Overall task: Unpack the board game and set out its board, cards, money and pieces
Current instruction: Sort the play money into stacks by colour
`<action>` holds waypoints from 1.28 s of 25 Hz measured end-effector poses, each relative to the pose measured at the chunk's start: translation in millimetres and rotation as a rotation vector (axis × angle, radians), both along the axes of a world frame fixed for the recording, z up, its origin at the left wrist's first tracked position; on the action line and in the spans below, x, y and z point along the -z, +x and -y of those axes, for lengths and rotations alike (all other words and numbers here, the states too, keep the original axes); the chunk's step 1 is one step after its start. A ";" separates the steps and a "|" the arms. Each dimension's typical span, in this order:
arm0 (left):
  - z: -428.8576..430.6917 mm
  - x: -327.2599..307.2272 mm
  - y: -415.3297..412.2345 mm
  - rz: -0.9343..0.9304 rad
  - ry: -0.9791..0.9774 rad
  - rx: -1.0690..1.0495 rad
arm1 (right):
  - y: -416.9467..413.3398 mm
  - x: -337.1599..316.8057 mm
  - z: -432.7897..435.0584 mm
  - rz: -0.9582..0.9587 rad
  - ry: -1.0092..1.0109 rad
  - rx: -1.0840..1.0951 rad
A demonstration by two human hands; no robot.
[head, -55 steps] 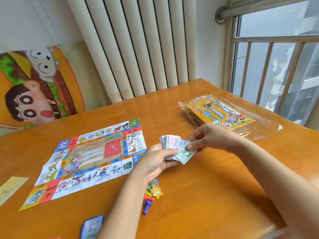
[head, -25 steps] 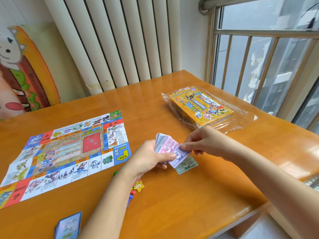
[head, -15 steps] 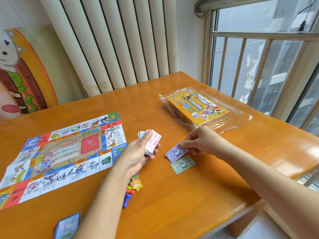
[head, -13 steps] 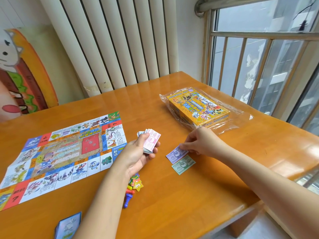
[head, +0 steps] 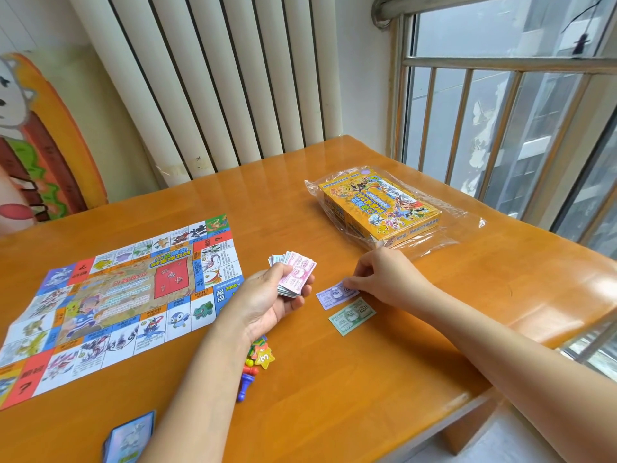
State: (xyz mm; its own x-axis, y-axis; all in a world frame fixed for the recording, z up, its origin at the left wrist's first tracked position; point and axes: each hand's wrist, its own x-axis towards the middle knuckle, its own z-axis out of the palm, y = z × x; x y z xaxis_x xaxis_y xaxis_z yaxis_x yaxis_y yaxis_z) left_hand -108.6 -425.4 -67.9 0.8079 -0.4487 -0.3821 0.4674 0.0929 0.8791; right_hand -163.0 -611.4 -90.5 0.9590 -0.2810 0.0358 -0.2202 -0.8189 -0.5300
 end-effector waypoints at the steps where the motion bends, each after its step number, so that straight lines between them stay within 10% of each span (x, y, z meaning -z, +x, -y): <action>1: 0.4 0.7 -0.7 0.008 0.011 0.018 | 0.3 0.1 -0.1 0.006 -0.006 0.001; 10: 7.5 8.1 -3.7 0.024 0.086 0.085 | -24.2 10.9 14.5 0.079 -0.068 -0.436; 32: 21.9 3.8 -5.4 0.055 -0.002 0.088 | -30.9 15.4 17.6 0.289 -0.089 -0.279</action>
State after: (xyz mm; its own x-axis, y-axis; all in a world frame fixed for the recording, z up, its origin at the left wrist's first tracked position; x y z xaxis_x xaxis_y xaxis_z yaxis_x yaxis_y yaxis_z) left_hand -114.1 -447.4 -71.8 0.7849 -0.5196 -0.3374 0.4247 0.0548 0.9037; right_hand -193.9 -629.0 -105.9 0.9448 0.0047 0.3278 0.1644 -0.8717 -0.4616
